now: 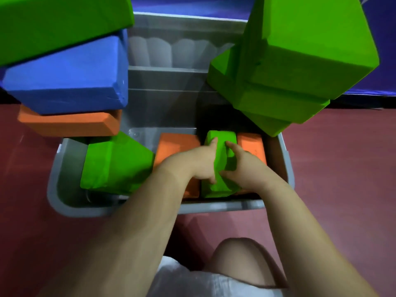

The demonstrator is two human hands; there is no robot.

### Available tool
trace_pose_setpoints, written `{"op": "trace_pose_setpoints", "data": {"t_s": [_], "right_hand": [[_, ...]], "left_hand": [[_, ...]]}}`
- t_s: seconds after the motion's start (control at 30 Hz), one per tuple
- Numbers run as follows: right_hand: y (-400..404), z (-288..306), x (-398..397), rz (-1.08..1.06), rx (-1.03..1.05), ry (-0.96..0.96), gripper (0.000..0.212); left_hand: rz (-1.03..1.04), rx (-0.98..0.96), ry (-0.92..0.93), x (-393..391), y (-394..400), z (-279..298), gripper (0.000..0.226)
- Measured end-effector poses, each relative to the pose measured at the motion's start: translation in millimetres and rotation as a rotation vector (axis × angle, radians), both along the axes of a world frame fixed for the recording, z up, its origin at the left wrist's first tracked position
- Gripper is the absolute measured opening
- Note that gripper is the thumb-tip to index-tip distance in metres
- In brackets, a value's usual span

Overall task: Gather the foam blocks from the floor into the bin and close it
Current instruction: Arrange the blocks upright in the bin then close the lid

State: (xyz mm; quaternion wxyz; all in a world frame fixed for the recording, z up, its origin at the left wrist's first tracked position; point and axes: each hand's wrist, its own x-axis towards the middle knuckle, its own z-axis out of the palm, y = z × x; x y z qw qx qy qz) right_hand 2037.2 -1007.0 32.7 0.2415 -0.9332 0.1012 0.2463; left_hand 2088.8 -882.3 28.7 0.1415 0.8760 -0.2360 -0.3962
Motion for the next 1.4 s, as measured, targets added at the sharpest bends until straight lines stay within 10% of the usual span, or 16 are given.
{"op": "trace_pose_setpoints", "data": {"t_s": [0.27, 0.43, 0.7, 1.03, 1.2, 1.4], "right_hand": [[6.3, -11.3, 15.8, 0.164, -0.500, -0.029, 0.053], [34.1, 0.7, 40.9, 0.215, -0.465, -0.105, 0.036], [113.8, -43.2, 88.1, 0.400, -0.338, 0.187, 0.045], [127.0, -101.6, 87.4, 0.346, -0.354, 0.491, 0.112], [126.4, -76.4, 82.0, 0.456, -0.315, 0.516, 0.108], [124.4, -85.3, 78.2, 0.264, -0.238, 0.512, 0.151]], "left_hand": [[-0.015, 0.113, -0.155, 2.8, -14.0, -33.9, 0.094], [0.109, -0.006, -0.196, 22.5, 11.0, -38.9, 0.066], [0.032, 0.453, -0.039, 35.2, 75.7, -63.6, 0.046], [0.196, 0.362, 0.286, 33.5, 82.5, -81.3, 0.035], [0.521, 0.190, 0.356, 36.3, 90.9, -78.0, 0.035], [1.000, -0.072, 0.462, 40.5, 103.6, -78.9, 0.041]]}}
